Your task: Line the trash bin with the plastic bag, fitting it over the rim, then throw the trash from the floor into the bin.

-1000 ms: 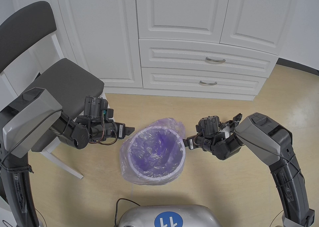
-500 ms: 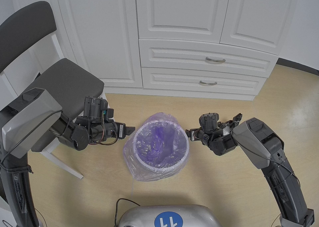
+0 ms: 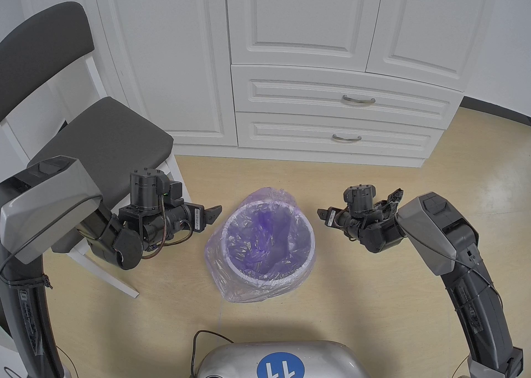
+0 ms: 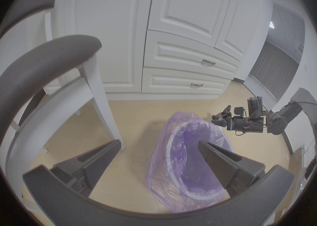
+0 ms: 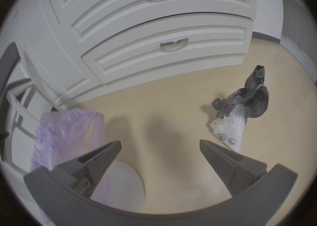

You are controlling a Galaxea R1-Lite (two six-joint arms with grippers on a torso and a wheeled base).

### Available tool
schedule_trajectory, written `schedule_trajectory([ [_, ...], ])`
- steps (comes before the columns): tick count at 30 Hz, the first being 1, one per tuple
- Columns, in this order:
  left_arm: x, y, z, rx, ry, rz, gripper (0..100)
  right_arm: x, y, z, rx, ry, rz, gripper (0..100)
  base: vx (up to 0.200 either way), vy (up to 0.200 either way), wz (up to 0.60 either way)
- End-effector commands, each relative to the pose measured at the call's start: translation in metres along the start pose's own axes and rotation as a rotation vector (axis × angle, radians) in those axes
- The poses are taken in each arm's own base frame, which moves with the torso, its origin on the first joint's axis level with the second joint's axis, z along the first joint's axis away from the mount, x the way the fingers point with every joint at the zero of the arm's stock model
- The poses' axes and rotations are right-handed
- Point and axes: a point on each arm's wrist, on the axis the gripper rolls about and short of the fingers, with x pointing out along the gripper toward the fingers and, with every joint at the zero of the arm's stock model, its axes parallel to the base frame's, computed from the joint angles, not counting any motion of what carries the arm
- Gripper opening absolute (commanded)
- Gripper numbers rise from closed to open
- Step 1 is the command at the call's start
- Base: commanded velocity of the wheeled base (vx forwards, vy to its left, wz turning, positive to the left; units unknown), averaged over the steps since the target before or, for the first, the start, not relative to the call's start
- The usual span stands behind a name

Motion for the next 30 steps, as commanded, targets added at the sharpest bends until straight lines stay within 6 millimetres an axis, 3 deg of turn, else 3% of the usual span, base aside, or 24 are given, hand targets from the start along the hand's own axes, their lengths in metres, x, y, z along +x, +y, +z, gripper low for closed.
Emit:
schedule_trajectory([
  [1, -0.016, 0.000, -0.015, 0.001, -0.031, 0.030, 100, -0.008, 0.017, 0.035, 0.114, 0.021, 0.120, 100, 0.000, 0.000, 0.00],
  [12, -0.020, -0.004, -0.018, 0.010, -0.049, 0.028, 100, -0.023, 0.030, 0.051, 0.232, 0.097, 0.190, 100, 0.000, 0.000, 0.00],
  [19, -0.025, -0.005, -0.018, 0.010, -0.051, 0.027, 100, -0.026, 0.035, 0.019, 0.187, 0.203, 0.211, 100, 0.000, 0.000, 0.00],
  [30, -0.027, -0.008, -0.020, 0.013, -0.041, 0.020, 100, -0.015, 0.022, -0.002, 0.145, 0.245, 0.179, 100, 0.000, 0.000, 0.00],
])
